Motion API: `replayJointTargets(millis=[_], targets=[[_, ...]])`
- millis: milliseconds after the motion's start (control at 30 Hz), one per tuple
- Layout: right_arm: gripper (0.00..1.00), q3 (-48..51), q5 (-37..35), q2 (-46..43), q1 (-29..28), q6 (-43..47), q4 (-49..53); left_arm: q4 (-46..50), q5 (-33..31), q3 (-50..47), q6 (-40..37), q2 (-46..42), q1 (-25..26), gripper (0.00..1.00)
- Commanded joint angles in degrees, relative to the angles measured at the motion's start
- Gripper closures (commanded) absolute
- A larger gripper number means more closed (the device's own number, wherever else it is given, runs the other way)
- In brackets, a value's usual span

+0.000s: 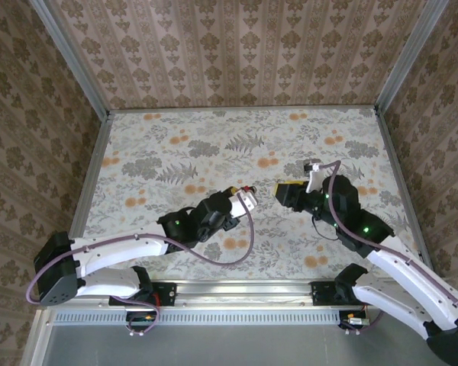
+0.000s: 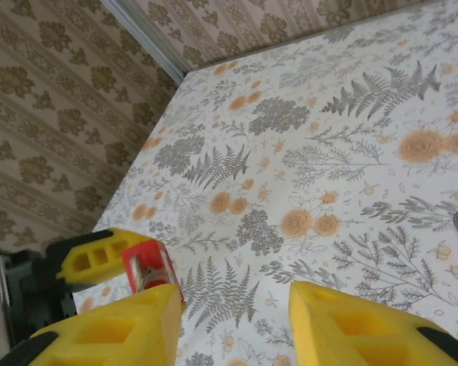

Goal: Unlock with the key

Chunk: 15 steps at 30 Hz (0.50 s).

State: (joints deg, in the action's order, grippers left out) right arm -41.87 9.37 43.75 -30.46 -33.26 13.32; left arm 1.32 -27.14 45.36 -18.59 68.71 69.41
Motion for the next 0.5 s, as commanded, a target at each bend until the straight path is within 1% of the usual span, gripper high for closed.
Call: replayJointTargets(millis=[0,100,200,333,467], targets=[[0.62,-3.7,13.7,1.7,3.3,-1.3,1.2,-1.1,-9.9,0.9,-10.0,1.3,2.9,0.72],[0.66,-4.8,15.6,2.7,4.0,-0.6,1.7,-6.2,-13.7,-0.8,-14.5,1.8,3.9,0.74],[0.68,-4.6,17.3,2.8,4.7,-0.3,1.6,-13.6,-19.1,-2.7,-21.8,3.3,5.4,0.75],[0.69,-3.4,18.7,3.2,5.1,0.4,1.6,-20.6,-22.6,-3.9,-29.1,4.9,5.9,0.74],[0.69,-3.5,18.2,3.8,5.1,4.2,4.0,-23.4,-24.3,-4.5,-32.8,5.7,6.5,0.73]])
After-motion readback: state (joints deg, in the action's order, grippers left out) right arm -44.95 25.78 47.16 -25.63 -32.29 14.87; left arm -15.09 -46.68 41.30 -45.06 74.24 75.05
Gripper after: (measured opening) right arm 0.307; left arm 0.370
